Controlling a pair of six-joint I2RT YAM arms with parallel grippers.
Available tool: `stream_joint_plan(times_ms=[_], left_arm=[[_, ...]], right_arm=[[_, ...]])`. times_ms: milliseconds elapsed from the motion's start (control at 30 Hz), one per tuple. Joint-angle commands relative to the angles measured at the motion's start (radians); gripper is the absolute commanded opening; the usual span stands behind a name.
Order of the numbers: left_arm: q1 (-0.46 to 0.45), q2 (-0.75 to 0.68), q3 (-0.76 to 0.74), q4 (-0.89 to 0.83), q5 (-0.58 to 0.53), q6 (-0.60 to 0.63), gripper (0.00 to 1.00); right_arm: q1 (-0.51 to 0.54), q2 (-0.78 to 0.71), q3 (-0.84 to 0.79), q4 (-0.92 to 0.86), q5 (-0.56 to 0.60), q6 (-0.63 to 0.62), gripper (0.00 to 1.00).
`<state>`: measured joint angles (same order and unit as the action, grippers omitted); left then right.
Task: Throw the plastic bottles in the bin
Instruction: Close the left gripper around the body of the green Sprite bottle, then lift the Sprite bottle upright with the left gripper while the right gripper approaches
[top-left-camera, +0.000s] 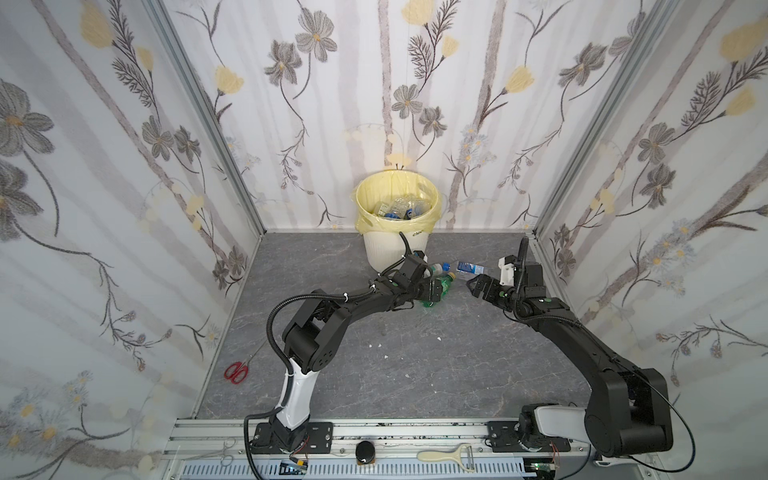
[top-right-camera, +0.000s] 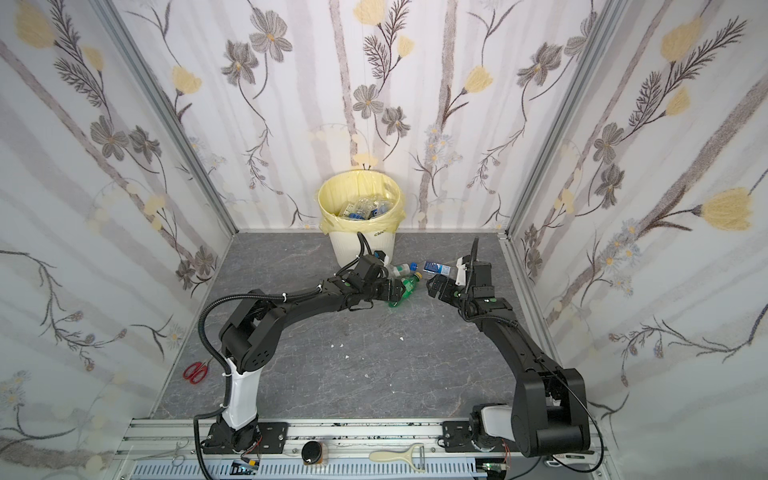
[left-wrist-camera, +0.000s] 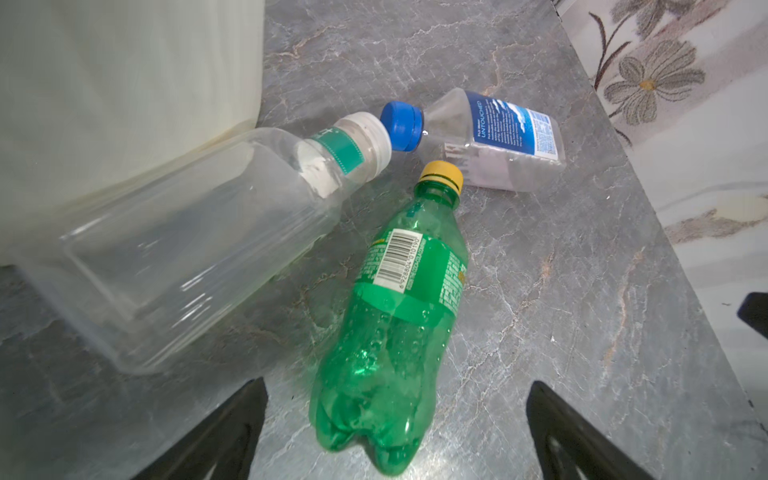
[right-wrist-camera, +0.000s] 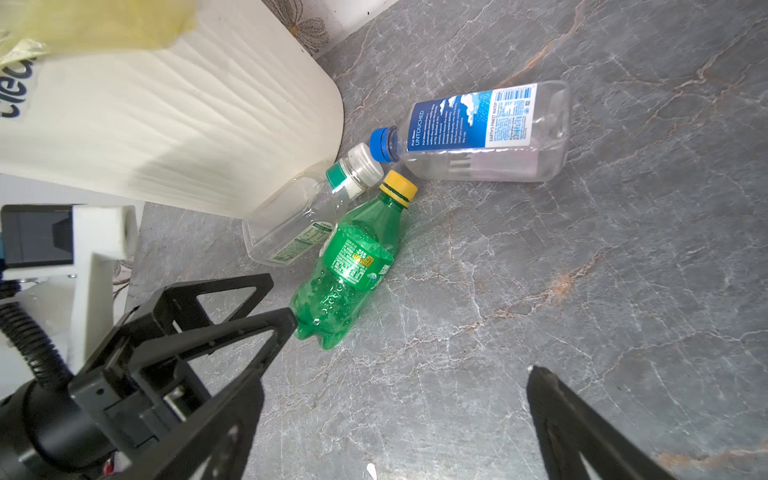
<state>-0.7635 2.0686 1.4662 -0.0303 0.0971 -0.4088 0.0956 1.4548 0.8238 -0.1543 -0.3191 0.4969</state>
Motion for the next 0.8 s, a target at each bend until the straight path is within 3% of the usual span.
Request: stream_joint_plan(times_ms=[0,467,767], left_arm=[[-0.008,0.035,0.033,-0.020,-0.053,0.060,0.99],[-0.037,0.150,0.114,-0.073,-0.059,0.097,0.84],[-0.043,0.162,0.114,-0.086,-0.073,0.097,0.68]], right_arm=[[-0.022,-0.016,-0.019,0.057,-0.040,0.012,1.00],[-0.089,-0.060,-0.097,0.098,-0.115,0.028,1.00],[-0.096,-0.065,-0.111,0.110,-0.127,0.040,1.00]])
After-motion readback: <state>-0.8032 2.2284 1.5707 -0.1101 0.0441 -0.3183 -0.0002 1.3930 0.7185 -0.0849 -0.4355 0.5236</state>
